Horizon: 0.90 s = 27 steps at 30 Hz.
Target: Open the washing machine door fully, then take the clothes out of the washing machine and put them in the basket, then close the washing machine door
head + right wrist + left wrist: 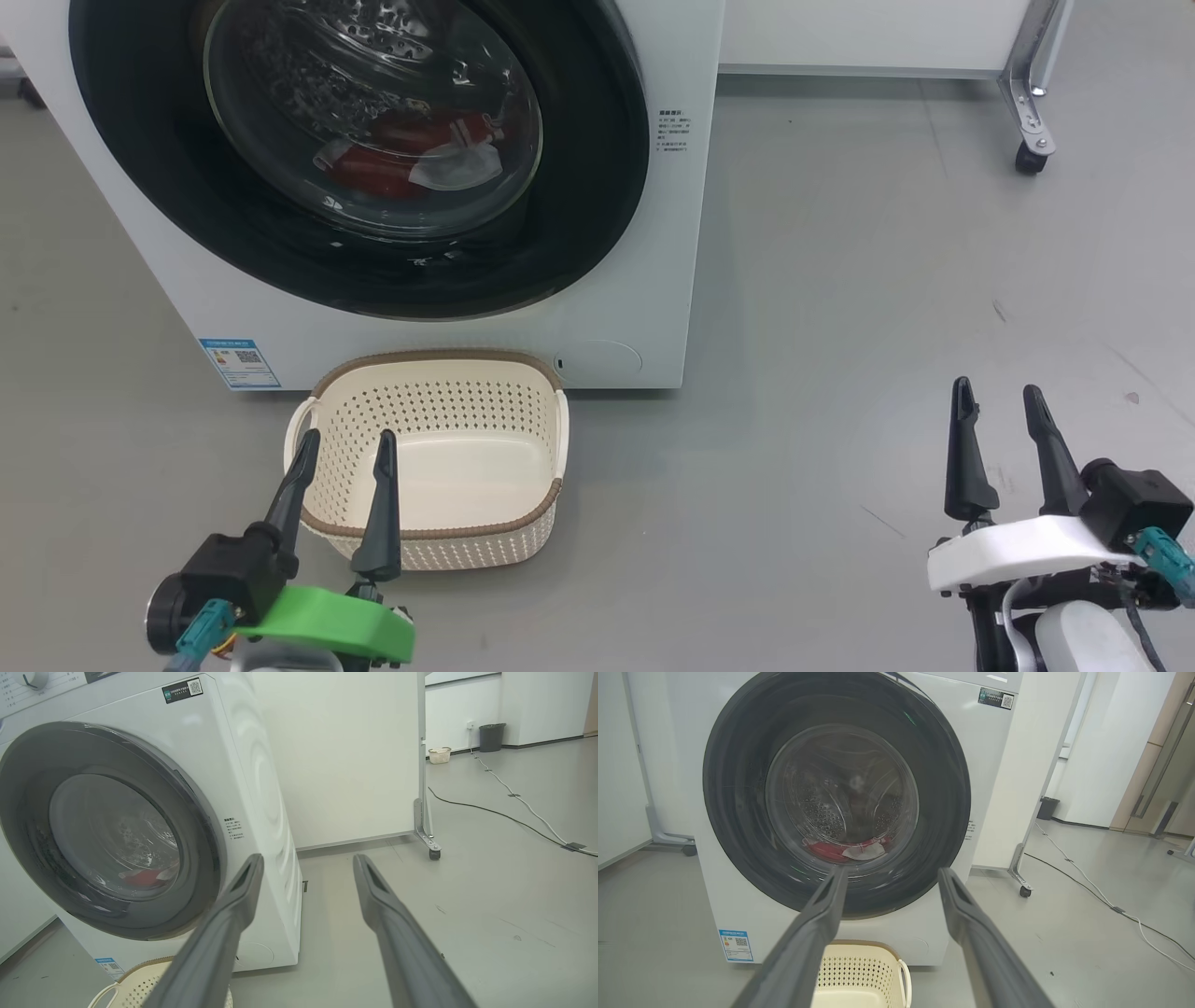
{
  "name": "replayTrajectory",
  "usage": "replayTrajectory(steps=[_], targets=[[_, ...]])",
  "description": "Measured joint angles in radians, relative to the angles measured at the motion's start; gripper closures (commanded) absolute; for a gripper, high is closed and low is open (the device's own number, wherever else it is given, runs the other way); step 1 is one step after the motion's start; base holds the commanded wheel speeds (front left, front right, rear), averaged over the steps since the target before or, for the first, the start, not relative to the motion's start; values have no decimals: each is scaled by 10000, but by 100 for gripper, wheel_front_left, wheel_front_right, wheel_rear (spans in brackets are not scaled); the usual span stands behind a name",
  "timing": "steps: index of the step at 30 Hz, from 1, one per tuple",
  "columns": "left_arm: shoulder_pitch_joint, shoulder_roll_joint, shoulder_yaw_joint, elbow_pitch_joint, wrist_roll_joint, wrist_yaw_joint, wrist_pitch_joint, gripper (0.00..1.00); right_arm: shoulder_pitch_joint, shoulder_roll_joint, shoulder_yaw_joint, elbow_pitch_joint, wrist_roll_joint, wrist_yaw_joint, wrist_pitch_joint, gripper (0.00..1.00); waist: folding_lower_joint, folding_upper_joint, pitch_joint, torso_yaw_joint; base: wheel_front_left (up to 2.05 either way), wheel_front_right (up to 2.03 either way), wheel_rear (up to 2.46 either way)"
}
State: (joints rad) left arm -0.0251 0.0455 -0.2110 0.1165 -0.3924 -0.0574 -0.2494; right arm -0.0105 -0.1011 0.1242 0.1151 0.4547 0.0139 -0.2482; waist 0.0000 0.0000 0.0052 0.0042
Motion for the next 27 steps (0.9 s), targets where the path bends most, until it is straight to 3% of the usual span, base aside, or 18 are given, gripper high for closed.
replayTrajectory(steps=[8, 27], targets=[[2, -2, -205, 224, 63, 188, -27, 0, 0, -6, 228, 422, -380, -261, -38, 0, 0, 0, -18, -10, 0, 0, 0], [82, -2, -495, 1124, -560, 629, -27, 0, -3, 2, 702, 1227, -627, -355, 263, 0, 0, 0, -124, -68, 0, 0, 0]])
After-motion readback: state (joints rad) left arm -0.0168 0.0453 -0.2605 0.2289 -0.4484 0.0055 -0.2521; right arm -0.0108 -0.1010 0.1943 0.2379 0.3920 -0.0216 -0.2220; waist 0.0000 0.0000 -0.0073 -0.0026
